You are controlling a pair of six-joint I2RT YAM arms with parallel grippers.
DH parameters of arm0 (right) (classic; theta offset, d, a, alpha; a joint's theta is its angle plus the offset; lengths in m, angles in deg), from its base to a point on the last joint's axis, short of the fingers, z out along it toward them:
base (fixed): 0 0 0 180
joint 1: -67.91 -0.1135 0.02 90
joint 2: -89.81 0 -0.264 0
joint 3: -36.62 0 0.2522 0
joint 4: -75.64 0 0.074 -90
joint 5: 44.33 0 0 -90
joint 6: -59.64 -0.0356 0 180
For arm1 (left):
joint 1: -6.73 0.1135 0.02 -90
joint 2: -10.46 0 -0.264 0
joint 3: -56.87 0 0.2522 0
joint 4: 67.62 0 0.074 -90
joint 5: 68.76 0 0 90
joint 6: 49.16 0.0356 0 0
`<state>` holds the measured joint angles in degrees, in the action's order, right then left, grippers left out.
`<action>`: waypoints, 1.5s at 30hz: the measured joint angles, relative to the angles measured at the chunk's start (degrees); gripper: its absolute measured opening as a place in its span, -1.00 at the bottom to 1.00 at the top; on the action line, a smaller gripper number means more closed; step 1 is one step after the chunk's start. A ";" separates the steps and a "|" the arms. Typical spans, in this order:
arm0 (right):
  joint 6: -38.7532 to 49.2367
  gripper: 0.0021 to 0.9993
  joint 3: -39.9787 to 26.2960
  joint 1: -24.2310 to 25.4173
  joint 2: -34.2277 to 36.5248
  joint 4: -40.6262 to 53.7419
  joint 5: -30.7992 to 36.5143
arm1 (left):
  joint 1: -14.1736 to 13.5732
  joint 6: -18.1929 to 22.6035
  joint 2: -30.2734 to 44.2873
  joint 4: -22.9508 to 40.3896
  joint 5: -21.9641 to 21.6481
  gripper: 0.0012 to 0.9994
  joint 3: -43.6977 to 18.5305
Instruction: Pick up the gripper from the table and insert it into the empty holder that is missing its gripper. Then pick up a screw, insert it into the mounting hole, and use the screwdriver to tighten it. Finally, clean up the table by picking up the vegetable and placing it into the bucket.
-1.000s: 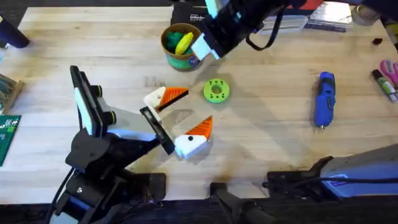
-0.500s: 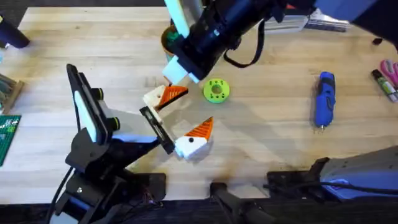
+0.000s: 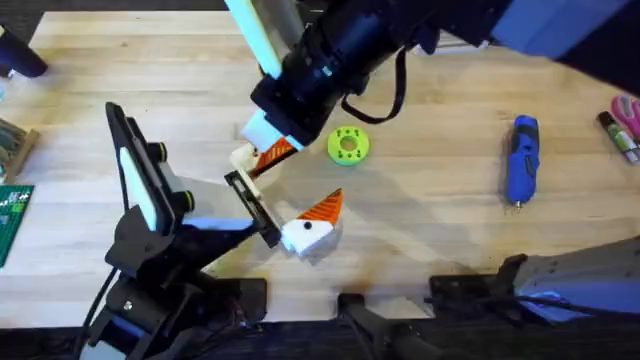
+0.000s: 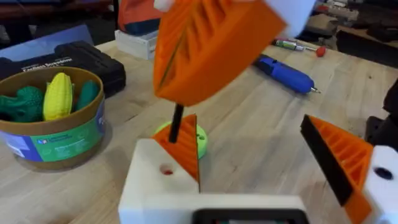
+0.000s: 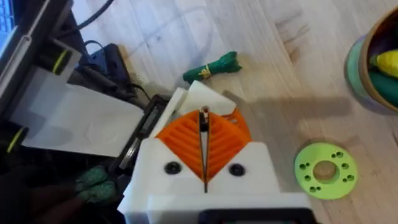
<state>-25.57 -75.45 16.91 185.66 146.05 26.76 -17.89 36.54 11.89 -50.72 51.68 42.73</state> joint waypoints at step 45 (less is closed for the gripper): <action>0.02 -0.99 -0.55 -1.97 4.50 -1.98 1.72 | 0.00 -0.39 0.02 0.09 -0.02 0.97 0.00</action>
<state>-25.54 -75.99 14.94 190.16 144.07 28.47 -17.89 36.15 11.91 -50.63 51.66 42.73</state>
